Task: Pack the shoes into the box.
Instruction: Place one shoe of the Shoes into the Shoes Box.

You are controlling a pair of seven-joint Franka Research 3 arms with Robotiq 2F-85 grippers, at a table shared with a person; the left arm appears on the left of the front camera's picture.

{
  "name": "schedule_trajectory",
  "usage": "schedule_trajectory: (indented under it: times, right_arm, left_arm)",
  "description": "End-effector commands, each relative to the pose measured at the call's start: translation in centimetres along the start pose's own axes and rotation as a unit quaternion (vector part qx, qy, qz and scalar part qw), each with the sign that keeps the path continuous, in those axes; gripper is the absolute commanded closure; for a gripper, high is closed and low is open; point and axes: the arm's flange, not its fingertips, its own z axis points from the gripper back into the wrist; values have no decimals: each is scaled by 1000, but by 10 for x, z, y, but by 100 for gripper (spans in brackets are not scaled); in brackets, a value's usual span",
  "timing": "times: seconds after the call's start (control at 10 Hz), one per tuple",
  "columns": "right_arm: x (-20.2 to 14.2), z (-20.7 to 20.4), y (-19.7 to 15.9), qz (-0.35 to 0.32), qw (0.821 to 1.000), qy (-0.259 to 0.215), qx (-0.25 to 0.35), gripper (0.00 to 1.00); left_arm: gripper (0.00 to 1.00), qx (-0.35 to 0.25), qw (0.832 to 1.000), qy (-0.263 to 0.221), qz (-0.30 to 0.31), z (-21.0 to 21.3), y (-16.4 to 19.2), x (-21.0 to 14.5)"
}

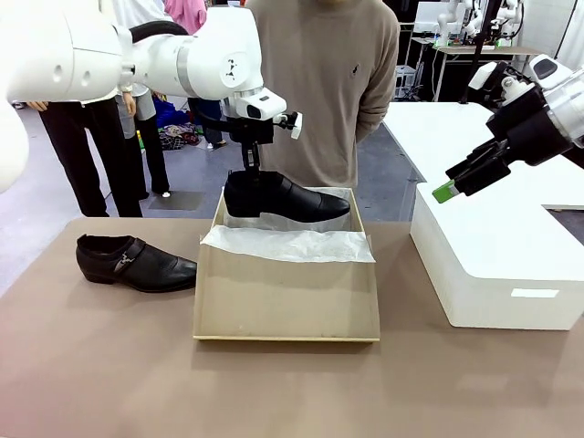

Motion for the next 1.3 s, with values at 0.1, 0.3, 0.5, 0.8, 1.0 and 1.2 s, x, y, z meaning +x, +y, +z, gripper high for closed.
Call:
schedule_trajectory:
  times: [0.1, 0.3, 0.5, 0.8, 1.0, 1.2]
  right_arm:
    - [1, -1, -3, 4, 1000, -13, 7, 0]
    - [1, -1, -3, 4, 1000, -13, 7, 0]
    - [1, -1, -3, 4, 1000, -13, 7, 0]
    - [1, -1, -3, 4, 1000, -13, 7, 0]
    - [1, -1, -3, 4, 1000, -13, 7, 0]
    - [1, -1, -3, 4, 1000, -13, 7, 0]
  left_arm:
    - [100, 15, 1000, 8, -19, -1, 12, -2]
    - [100, 12, 1000, 6, -27, -11, 15, -1]
    - [100, 13, 999, -1, -41, -21, 18, 3]
    - [100, 6, 999, 0, -47, -34, 22, 6]
    - [100, 3, 999, 2, -32, -42, 25, 9]
    - [100, 2, 1000, -2, -11, -50, 28, 7]
